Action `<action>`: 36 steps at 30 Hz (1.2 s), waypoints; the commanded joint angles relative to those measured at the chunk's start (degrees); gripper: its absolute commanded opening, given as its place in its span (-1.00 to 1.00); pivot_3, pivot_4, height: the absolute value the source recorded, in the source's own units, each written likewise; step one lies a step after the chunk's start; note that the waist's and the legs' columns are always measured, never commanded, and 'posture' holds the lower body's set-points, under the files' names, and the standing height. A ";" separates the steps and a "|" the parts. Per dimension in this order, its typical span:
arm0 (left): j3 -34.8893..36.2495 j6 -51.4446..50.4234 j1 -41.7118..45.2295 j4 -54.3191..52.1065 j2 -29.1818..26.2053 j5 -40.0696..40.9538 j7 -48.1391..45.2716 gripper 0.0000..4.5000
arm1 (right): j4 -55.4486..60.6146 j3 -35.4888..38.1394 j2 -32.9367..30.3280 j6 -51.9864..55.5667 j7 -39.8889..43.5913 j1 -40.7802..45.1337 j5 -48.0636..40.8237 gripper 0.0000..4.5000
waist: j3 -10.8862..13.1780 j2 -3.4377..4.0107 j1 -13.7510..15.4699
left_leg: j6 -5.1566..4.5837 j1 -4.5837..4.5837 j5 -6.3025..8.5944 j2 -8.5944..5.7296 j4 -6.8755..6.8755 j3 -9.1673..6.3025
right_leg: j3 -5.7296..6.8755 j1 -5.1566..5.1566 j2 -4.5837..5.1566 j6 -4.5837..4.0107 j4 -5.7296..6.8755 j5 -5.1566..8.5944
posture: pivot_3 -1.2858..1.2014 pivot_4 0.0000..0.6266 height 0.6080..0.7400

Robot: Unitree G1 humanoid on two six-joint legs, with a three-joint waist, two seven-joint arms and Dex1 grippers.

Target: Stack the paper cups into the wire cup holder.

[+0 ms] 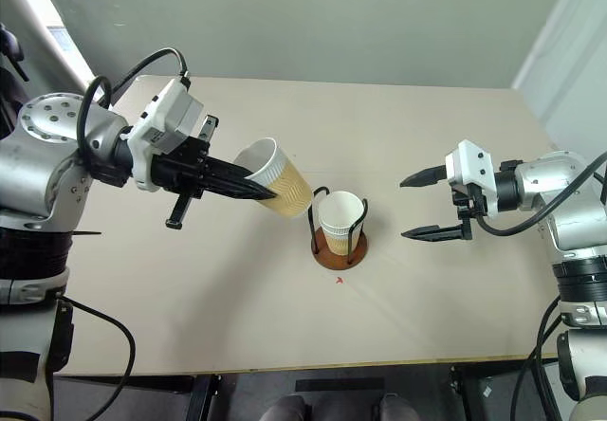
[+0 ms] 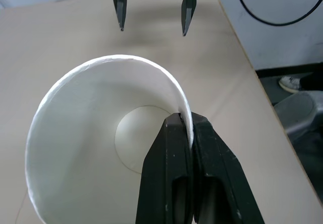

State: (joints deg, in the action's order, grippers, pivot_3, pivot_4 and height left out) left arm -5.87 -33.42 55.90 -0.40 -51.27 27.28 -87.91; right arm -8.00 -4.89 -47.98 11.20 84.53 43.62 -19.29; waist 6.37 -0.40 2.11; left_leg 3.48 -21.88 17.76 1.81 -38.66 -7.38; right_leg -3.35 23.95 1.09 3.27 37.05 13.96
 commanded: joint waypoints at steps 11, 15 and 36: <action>-4.71 9.04 9.17 8.99 9.90 -6.57 1.14 -0.98 | 2.07 1.66 -0.83 -0.54 -0.46 -0.37 -0.10 1.00 | 0.00 0.00 0.59 | -0.04 -0.01 0.02 -0.01 -0.29 0.03 | -0.03 -0.06 0.01 0.07 -0.01 -0.04 | 0.03 -0.52 1.00; -5.95 10.37 9.54 10.36 11.33 -7.53 -0.04 -0.98 | 2.85 1.87 -0.99 -0.28 -0.83 -0.95 -0.22 1.00 | 0.00 0.00 0.61 | -0.04 -0.04 0.02 -0.01 -0.29 0.04 | -0.02 -0.06 0.00 0.10 0.01 -0.06 | 0.03 -0.52 1.00; -9.33 21.21 10.44 20.36 17.21 -13.66 -3.60 -0.98 | 4.25 2.36 -1.28 0.31 -1.98 -1.83 -0.53 1.00 | 0.00 0.00 1.16 | -0.12 -0.07 0.07 -0.02 -0.37 0.06 | -0.03 -0.11 0.00 0.20 -0.02 -0.11 | 0.03 -0.52 1.00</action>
State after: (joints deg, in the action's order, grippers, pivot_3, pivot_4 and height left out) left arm -15.74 -13.49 64.62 20.36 -34.11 13.60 -89.83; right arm -5.85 -4.87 -48.01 11.70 82.79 41.55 -18.96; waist 6.37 -0.40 3.27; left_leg 3.36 -21.96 17.82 1.79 -39.03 -7.32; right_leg -3.39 23.84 1.09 3.47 37.03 13.84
